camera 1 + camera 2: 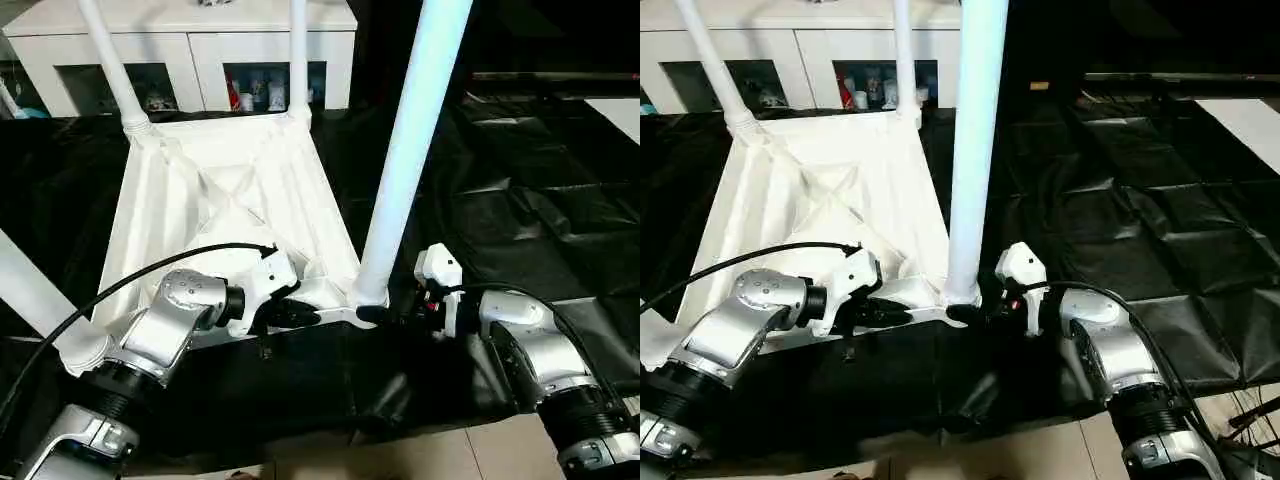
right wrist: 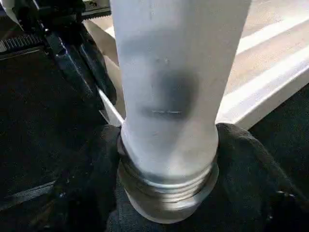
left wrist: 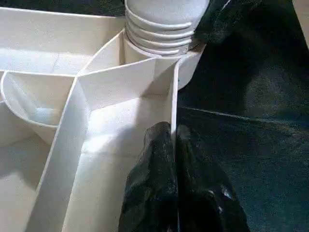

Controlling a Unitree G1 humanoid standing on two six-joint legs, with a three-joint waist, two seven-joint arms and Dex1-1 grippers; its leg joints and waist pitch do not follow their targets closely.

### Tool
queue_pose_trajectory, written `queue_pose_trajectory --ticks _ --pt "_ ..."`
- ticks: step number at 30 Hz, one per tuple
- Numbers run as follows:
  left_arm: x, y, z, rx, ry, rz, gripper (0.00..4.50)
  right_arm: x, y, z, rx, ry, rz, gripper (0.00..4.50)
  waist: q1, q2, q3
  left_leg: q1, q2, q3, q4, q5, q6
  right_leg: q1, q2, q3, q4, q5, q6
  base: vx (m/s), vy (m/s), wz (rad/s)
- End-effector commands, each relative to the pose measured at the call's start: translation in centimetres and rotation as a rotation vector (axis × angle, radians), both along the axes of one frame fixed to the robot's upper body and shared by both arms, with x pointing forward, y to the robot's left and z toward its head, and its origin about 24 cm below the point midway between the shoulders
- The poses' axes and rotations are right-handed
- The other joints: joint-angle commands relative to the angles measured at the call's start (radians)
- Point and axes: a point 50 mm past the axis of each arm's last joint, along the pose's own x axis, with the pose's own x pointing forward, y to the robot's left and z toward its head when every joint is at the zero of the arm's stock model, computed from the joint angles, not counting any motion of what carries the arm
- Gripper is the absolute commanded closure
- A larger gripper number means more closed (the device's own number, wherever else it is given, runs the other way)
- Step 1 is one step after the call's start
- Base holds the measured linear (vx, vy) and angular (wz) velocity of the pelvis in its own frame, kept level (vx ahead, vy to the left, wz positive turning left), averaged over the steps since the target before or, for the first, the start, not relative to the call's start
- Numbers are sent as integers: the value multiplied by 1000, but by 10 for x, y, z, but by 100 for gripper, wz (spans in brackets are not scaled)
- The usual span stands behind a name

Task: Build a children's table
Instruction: Rotate leg to tighten

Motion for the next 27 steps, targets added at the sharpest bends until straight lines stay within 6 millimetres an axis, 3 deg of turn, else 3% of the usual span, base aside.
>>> queue_pose_trajectory --ticks 1,12,14,20,22,24,25,26,27 --pt "-6 -9 0 -31 19 -52 450 0 3 2 13 -1 24 178 2 -14 -68 18 40 -12 -60 -155 106 55 -36 19 -51 -87 -266 0 0 0" --pt "-7 -10 -2 -24 31 -43 450 0 8 -2 34 -3 -12 183 3 -13 -69 18 38 -12 -56 -152 102 53 -35 21 -50 -96 -259 0 0 0" --pt "-2 -12 -6 -8 36 5 450 7 11 -5 42 -16 -113 183 -1 -13 -67 15 37 -11 -57 -164 93 51 -35 21 -52 -117 -257 0 0 0" --pt "13 -27 -17 11 35 169 450 20 27 -13 84 -5 -334 184 -15 -14 -61 20 34 -18 -67 -293 18 43 -36 20 -73 -335 -194 0 0 0" --pt "17 -34 -20 13 38 218 450 24 34 -16 89 -10 -409 184 -19 -11 -60 20 33 -18 -67 -305 10 38 -34 22 -75 -342 -186 0 0 0" --pt "23 -45 -23 23 37 296 450 32 44 -21 100 28 -564 184 -25 -10 -60 19 29 -22 -70 -320 -5 40 -33 20 -77 -367 -175 0 0 0" --pt "30 -54 -26 36 30 363 450 39 49 -27 81 79 -739 184 -26 -6 -61 22 29 -23 -71 -333 -5 38 -34 20 -80 -374 -172 0 0 0" --pt "30 -56 -26 37 29 371 450 40 50 -28 77 85 -762 184 -32 -6 -57 23 28 -21 -71 -341 -10 31 -31 20 -82 -381 -173 0 0 0" --pt "33 -60 -26 40 23 389 450 41 53 -30 76 106 -807 185 -35 -8 -58 25 25 -25 -72 -372 -21 34 -31 16 -86 -423 -163 0 0 0"
